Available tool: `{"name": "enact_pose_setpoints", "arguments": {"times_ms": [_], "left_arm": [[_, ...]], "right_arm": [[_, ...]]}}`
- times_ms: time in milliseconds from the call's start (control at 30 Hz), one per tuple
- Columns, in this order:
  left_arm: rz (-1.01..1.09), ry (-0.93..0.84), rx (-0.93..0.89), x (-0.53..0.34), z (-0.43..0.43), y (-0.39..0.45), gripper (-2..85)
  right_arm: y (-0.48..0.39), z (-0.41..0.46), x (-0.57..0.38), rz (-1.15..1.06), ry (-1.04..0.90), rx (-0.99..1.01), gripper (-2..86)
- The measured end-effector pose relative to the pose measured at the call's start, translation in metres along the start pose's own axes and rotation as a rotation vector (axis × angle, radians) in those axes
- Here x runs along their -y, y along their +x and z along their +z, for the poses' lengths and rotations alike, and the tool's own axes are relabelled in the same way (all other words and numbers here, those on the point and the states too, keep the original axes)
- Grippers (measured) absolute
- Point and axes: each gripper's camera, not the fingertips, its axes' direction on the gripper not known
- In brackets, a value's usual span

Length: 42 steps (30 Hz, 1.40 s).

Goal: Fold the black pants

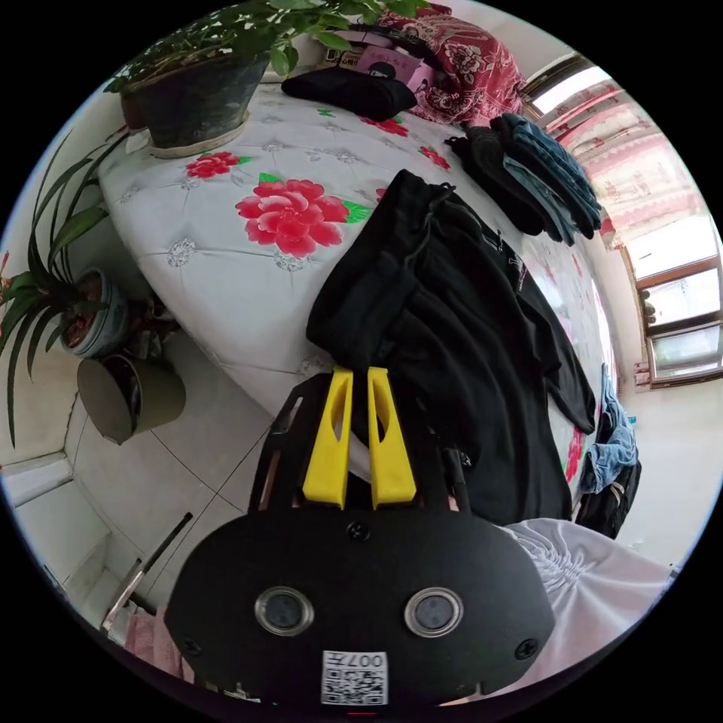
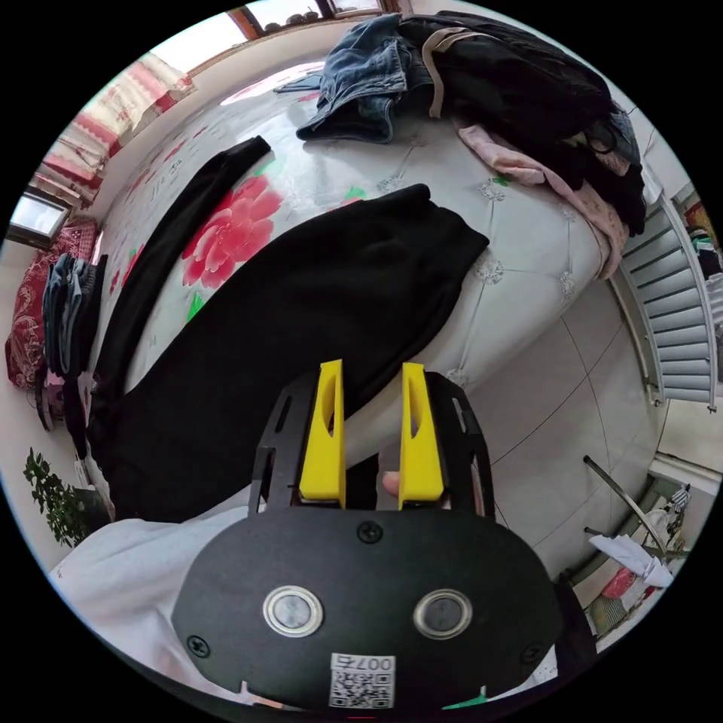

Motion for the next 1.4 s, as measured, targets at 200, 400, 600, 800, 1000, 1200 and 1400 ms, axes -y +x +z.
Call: {"name": "enact_pose_setpoints", "arguments": {"times_ms": [200, 400, 600, 800, 1000, 1200, 1400], "left_arm": [[0.017, 0.139, -0.384, 0.010, -0.064, -0.036, 0.7], [0.090, 0.251, -0.605, 0.030, -0.115, -0.040, 0.5], [-0.043, 0.275, -0.693, 0.018, -0.125, -0.092, 0.4], [-0.131, 0.237, -0.707, 0.035, -0.112, -0.098, 0.4], [-0.210, 0.223, -0.636, 0.123, -0.071, -0.059, 1.6], [-0.377, 0.132, -0.298, 0.218, 0.036, -0.011, 5.6], [-0.120, 0.203, -0.152, 0.206, 0.022, 0.034, 7.7]], "right_arm": [[0.031, -0.069, 0.010, -0.006, 0.243, 0.539, 0.4], [0.021, -0.153, 0.030, -0.079, 0.521, 0.856, -0.2], [0.016, -0.179, 0.017, -0.133, 0.579, 0.889, -0.3], [-0.010, -0.178, 0.023, -0.133, 0.551, 0.849, -0.2], [-0.098, -0.166, 0.106, -0.215, 0.464, 0.644, 0.2], [-0.206, -0.058, 0.214, -0.146, 0.184, 0.560, 3.6], [-0.191, -0.023, 0.216, -0.110, 0.254, 0.410, 8.1]]}}
